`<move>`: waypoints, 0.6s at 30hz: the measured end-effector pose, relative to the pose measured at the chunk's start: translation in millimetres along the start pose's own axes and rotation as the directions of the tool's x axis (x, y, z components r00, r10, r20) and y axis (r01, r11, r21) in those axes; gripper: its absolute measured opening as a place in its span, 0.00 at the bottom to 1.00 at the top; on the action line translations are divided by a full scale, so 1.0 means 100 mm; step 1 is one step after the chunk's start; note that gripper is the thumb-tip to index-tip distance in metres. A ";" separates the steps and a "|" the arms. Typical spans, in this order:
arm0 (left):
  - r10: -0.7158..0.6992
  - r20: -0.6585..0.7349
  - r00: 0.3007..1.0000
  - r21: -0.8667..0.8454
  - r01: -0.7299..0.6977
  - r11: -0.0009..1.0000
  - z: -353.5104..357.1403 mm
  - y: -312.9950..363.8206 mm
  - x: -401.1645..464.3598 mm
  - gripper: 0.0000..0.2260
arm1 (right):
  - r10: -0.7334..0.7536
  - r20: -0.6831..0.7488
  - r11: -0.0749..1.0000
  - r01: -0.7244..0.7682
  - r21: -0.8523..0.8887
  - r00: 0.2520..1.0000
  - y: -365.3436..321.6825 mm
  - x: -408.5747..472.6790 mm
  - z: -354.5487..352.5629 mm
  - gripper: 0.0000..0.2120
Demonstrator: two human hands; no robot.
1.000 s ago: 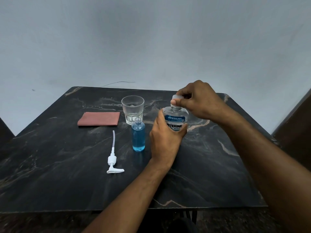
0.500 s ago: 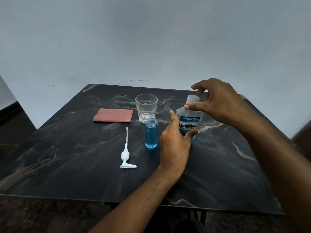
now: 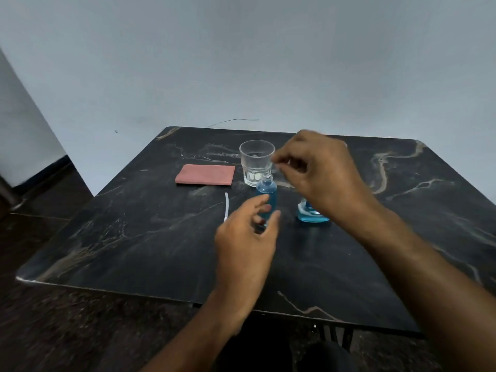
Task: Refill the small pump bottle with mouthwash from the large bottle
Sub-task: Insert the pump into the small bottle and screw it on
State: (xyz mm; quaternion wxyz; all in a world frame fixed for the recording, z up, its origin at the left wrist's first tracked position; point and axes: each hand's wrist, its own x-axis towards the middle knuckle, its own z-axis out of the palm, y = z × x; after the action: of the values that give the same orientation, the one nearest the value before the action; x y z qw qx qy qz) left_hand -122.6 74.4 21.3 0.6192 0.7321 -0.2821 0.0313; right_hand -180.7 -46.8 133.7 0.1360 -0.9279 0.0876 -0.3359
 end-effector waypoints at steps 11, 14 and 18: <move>-0.080 -0.155 0.985 0.171 0.107 0.980 -0.83 -0.44 0.42 0.16 | -0.261 0.586 0.941 0.337 -0.022 0.767 -0.24 -0.16 0.96 0.22; -0.104 -0.097 0.990 0.158 0.119 0.980 -0.82 -0.51 0.45 0.15 | -0.300 0.600 0.903 0.424 -0.073 0.741 -0.21 -0.20 1.01 0.22; -0.129 -0.029 0.991 0.136 0.132 0.982 -0.78 -0.56 0.48 0.13 | -0.325 0.628 0.850 0.509 -0.132 0.707 -0.20 -0.20 1.04 0.19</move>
State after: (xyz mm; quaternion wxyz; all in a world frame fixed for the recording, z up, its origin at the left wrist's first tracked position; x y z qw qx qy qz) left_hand -33.7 132.6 8.0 0.5710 0.7895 -0.2245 0.0172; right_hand -127.4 -2.2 51.2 -0.0648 -0.9894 -0.1241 -0.0392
